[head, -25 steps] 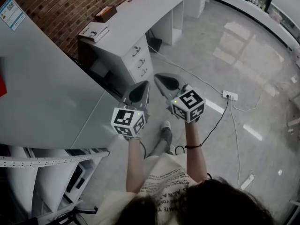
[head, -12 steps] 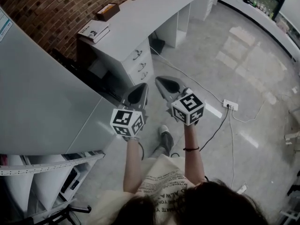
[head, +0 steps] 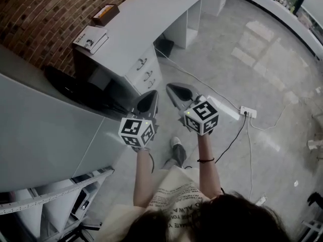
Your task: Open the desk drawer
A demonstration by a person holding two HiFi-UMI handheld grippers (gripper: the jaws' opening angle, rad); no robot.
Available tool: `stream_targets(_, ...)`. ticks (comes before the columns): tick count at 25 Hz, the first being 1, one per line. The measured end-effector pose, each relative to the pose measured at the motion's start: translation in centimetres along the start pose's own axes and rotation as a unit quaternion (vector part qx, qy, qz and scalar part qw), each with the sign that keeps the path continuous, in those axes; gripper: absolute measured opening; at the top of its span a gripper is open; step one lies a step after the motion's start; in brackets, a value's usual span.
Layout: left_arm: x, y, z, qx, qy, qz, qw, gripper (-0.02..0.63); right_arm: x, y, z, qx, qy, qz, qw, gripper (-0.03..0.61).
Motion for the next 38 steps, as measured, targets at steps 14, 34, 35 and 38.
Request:
stream_targets(14, -6.5, -0.1, -7.4, 0.001, 0.018, 0.037, 0.9992, -0.002, 6.1, 0.1, -7.2, -0.031, 0.013, 0.003, 0.999, 0.002)
stream_targets(34, -13.3, -1.4, -8.5, 0.003, 0.106, 0.062, 0.9924, -0.002, 9.8, -1.2, -14.9, -0.061, 0.068, -0.008, 0.996, 0.002)
stream_targets(35, -13.4, -1.4, -8.9, 0.003, 0.111, 0.062, 0.9919, -0.002, 10.3, -1.1, -15.2, -0.062, 0.074, -0.009, 0.995, 0.002)
stream_targets(38, -14.2, -1.4, -10.2, 0.002, 0.127, 0.066, 0.9896, -0.002, 11.9, -0.9, -16.3, -0.064, 0.091, -0.012, 0.994, 0.002)
Point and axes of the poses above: the fingertips, and each gripper's own axes: z backward along the fingers, x to its right, y out of its top, the point moved 1 cm from there along z, backward along the fingers, and after that the axes turned 3 degrees about -y, right-handed, at the moved point
